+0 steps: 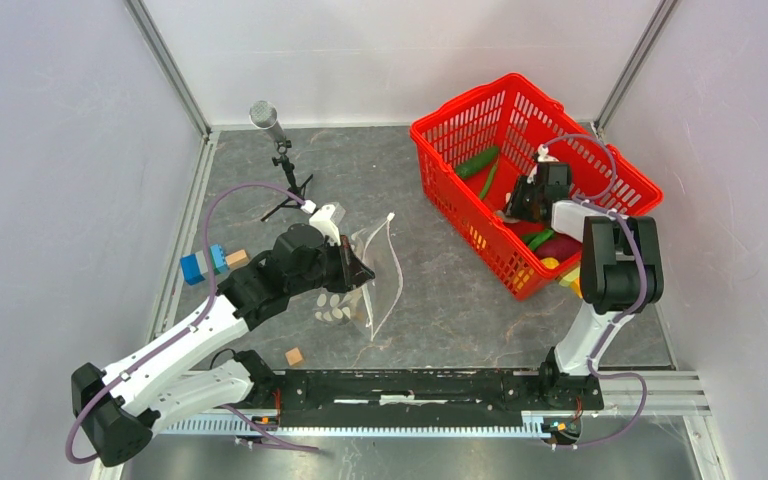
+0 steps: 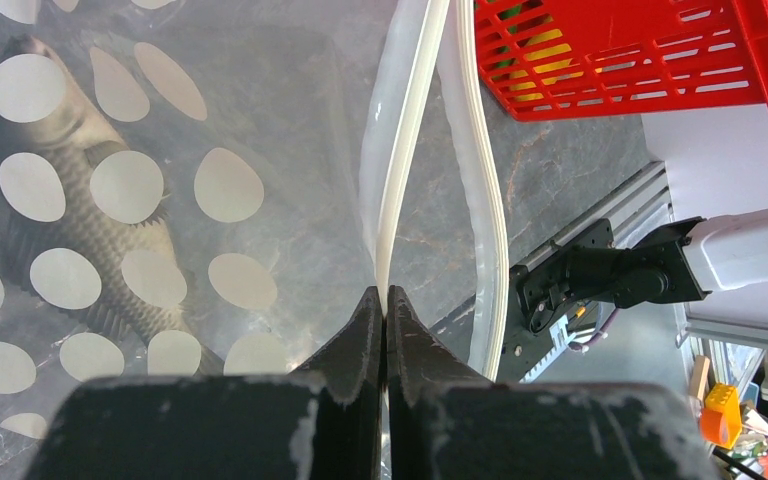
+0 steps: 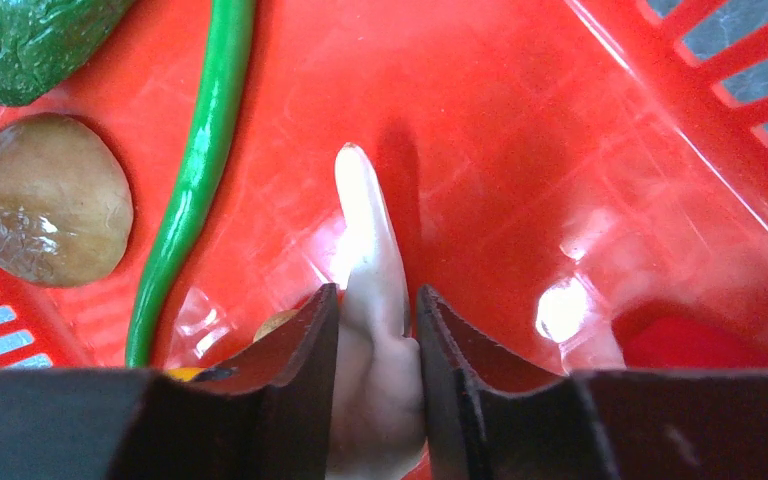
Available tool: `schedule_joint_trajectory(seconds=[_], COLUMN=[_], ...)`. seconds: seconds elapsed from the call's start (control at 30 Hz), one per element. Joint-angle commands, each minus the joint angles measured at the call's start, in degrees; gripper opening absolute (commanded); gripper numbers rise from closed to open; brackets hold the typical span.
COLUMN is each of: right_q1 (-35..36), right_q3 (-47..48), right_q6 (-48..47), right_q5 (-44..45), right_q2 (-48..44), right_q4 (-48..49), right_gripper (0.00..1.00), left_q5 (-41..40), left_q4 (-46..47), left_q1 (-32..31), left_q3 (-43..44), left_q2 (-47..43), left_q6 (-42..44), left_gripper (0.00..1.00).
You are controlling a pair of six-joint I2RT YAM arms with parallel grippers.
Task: Place the food in the zip-top bag and seal the zipper
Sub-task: Pick up the fake vegetable from the bin.
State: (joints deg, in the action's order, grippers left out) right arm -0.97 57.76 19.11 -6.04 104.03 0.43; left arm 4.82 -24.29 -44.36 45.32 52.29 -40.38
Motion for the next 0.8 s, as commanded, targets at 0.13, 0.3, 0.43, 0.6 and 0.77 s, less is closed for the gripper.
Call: schedule_joint_trajectory(seconds=[0.13, 0.3, 0.43, 0.6, 0.77], right_q1=[-0.4, -0.4, -0.5, -0.4, -0.4], right_q3=[1.4, 3.1, 3.5, 3.5, 2.4], right_q6=[-2.1, -3.2, -4.2, -4.8, -4.4], right_q5=[-0.9, -0.5, 1.4, 1.8, -4.6], right_q2=[-1.4, -8.1, -14.6, -23.8, -35.8], right_q4=[-2.4, -3.9, -5.1, -6.8, -8.3], right_gripper=[0.18, 0.11, 0.1, 0.11, 0.13], left_q5=[-0.4, -0.3, -0.2, -0.2, -0.2], left_q4=[0.7, 0.7, 0.7, 0.7, 0.7], left_q1=[0.1, 0.1, 0.1, 0.1, 0.1], left_q3=[-0.1, 0.0, 0.0, 0.1, 0.3], left_q2=[-1.1, -1.0, -1.0, -1.1, -1.1], left_q6=[1.4, 1.3, 1.2, 1.2, 1.3], left_gripper=[0.02, 0.02, 0.02, 0.02, 0.02])
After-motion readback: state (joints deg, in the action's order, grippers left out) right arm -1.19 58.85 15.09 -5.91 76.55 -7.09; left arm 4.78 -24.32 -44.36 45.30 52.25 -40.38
